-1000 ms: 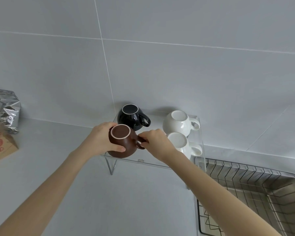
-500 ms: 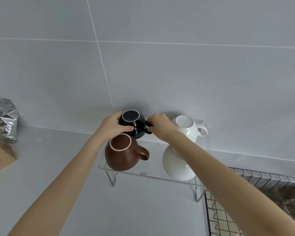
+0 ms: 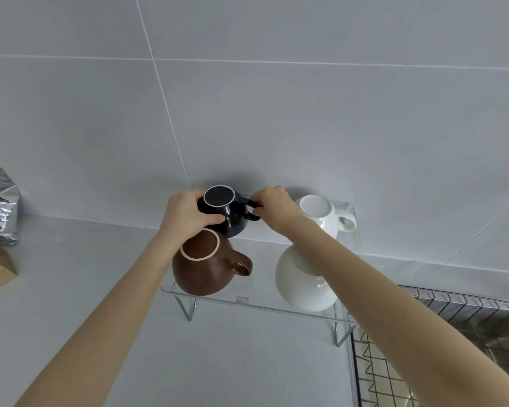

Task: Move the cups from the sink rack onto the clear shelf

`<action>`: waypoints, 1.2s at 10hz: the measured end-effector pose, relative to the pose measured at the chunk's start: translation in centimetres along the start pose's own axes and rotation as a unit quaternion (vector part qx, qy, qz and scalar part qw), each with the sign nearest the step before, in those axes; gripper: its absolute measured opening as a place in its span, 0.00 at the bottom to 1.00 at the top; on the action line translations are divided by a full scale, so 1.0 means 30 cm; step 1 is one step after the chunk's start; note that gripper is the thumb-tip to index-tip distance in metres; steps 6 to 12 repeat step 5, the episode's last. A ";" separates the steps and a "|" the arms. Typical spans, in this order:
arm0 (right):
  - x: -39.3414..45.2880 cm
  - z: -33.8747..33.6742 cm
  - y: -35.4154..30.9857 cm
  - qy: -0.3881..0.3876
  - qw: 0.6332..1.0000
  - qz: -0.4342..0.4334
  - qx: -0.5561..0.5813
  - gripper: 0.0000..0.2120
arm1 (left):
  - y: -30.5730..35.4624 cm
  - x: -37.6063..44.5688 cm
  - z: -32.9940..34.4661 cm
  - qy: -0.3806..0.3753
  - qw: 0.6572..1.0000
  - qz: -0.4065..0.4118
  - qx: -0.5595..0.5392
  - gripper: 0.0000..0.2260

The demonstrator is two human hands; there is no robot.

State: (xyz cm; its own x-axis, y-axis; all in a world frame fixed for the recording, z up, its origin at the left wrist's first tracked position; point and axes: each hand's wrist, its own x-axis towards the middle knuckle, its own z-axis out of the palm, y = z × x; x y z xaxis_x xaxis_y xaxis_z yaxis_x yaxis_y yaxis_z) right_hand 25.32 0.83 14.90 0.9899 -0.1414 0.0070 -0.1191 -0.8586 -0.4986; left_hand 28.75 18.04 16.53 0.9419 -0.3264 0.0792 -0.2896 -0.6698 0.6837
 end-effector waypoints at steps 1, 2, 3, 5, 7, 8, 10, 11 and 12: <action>-0.006 0.010 -0.002 0.006 1.000 0.001 -0.025 0.08 | 0.008 -0.008 -0.005 -0.004 1.000 -0.002 0.002 0.21; -0.011 0.028 -0.006 0.010 0.998 0.005 -0.057 0.09 | 0.031 -0.005 -0.006 -0.006 1.000 -0.012 0.025 0.17; -0.050 0.014 -0.034 -0.030 0.999 0.010 -0.037 0.13 | 0.065 0.011 0.013 -0.042 0.996 -0.046 0.061 0.18; -0.324 -0.117 -0.074 0.070 0.981 -0.034 0.177 0.21 | 0.209 -0.049 0.077 -0.036 0.994 0.022 0.100 0.30; -0.324 -0.117 -0.074 0.070 0.981 -0.034 0.177 0.21 | 0.209 -0.049 0.077 -0.036 0.994 0.022 0.100 0.30; -0.324 -0.117 -0.074 0.070 0.981 -0.034 0.177 0.21 | 0.209 -0.049 0.077 -0.036 0.994 0.022 0.100 0.30; -0.324 -0.117 -0.074 0.070 0.981 -0.034 0.177 0.21 | 0.209 -0.049 0.077 -0.036 0.994 0.022 0.100 0.30; -0.324 -0.117 -0.074 0.070 0.981 -0.034 0.177 0.21 | 0.209 -0.049 0.077 -0.036 0.994 0.022 0.100 0.30; -0.324 -0.117 -0.074 0.070 0.981 -0.034 0.177 0.21 | 0.209 -0.049 0.077 -0.036 0.994 0.022 0.100 0.30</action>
